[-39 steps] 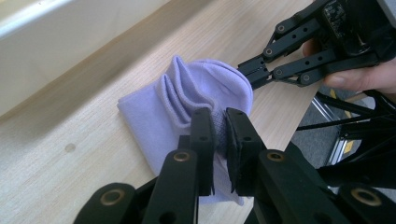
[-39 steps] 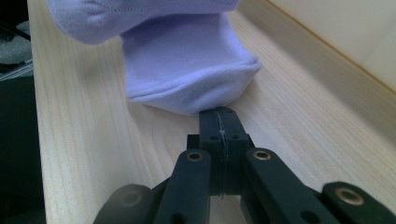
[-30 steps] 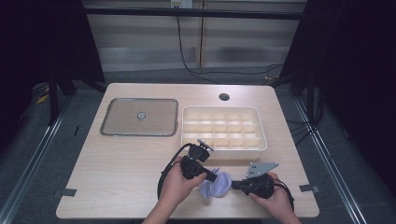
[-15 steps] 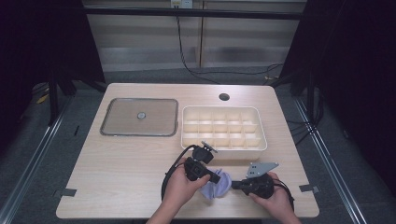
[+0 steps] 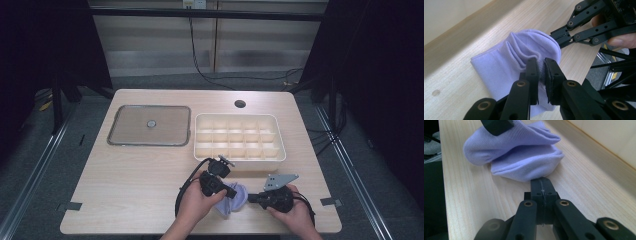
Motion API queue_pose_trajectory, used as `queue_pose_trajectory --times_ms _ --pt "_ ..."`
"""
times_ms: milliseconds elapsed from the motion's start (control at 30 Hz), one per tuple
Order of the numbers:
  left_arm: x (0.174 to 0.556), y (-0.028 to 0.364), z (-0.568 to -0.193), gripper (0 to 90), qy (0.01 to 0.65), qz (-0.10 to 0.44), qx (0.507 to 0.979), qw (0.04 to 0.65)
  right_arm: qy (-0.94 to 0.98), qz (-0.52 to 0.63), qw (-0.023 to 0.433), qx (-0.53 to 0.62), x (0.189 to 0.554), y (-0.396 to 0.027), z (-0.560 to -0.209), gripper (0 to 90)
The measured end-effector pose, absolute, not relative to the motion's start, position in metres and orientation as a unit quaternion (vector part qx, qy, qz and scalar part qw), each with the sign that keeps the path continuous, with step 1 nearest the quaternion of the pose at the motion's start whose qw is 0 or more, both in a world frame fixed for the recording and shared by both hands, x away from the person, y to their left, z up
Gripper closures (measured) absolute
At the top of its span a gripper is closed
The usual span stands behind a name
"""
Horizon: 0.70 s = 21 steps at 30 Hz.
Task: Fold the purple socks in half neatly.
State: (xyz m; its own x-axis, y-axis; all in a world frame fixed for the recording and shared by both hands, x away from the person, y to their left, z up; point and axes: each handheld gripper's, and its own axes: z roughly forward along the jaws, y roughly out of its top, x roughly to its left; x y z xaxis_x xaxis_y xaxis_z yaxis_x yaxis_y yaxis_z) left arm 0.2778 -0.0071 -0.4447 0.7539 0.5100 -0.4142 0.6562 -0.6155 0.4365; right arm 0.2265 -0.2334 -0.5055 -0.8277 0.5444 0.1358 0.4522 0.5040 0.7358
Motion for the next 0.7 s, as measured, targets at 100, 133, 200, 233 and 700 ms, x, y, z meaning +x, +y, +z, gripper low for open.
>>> queue_pose_trajectory --times_ms 100,133,200,233,700 --pt "0.2768 -0.0085 -0.4461 82.1 0.327 -0.126 0.890 0.290 0.864 0.407 0.056 0.289 0.2266 -0.2336 -0.5057 90.0" --pt "0.2764 -0.0088 -0.4468 82.1 0.326 -0.125 0.891 0.290 0.864 0.408 0.055 0.289 0.2266 -0.2337 -0.5058 90.0" --pt "0.2759 -0.0092 -0.4478 82.0 0.325 -0.125 0.891 0.290 0.864 0.408 0.056 0.289 0.2265 -0.2336 -0.5057 90.0" --pt "0.2754 -0.0098 -0.4484 82.0 0.325 -0.124 0.891 0.292 0.865 0.407 0.056 0.289 0.2265 -0.2335 -0.5057 90.0" --pt "0.2717 -0.0146 -0.4508 81.2 0.323 -0.120 0.893 0.291 0.865 0.410 0.052 0.285 0.2263 -0.2325 -0.5061 90.0"
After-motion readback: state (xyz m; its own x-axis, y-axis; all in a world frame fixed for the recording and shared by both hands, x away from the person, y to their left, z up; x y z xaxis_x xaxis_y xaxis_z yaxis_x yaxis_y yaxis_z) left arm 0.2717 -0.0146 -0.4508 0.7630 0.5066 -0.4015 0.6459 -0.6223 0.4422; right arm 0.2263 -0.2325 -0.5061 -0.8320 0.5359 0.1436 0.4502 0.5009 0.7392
